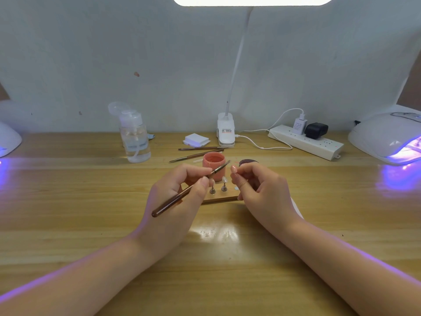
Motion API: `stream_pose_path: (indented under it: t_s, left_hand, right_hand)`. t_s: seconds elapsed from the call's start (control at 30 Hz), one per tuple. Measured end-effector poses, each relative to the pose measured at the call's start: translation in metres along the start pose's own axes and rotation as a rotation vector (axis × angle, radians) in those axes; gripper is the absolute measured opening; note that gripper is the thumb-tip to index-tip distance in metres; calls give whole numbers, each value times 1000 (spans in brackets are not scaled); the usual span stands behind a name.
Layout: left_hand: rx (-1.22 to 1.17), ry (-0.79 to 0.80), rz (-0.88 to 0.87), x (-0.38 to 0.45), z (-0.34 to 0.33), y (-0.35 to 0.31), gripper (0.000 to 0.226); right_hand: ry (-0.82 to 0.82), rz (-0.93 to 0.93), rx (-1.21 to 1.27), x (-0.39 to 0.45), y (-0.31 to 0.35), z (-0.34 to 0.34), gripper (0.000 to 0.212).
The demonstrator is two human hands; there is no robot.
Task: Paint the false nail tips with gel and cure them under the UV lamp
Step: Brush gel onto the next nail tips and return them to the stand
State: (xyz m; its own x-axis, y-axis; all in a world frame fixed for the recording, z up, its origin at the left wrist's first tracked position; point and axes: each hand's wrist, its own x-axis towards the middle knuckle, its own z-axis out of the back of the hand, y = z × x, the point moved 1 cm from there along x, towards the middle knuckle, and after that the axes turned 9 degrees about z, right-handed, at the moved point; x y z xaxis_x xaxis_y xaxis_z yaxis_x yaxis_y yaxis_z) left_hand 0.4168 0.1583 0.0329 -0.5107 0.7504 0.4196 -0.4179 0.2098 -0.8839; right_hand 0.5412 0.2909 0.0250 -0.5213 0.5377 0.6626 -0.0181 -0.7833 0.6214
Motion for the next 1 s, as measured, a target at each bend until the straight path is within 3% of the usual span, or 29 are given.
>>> stream_pose_path:
  t_s: [0.2, 0.43, 0.6, 0.8, 1.0]
  left_hand:
    - [-7, 1, -20, -1, 2, 0, 19]
    - [3, 20, -3, -1, 0, 0, 10]
    - [-68, -53, 40, 3, 4, 3, 13]
    - [-115, -158, 183, 8, 7, 8, 13]
    - [-204, -143, 314, 8, 3, 8, 18]
  right_hand:
    - [-2, 1, 5, 0, 0, 0, 9]
    - [0, -5, 9, -1, -2, 0, 9]
    - [-54, -64, 2, 0, -8, 1, 6]
    - [33, -115, -204, -3, -17, 5, 6]
    - [132, -195, -422, 0, -20, 2, 18]
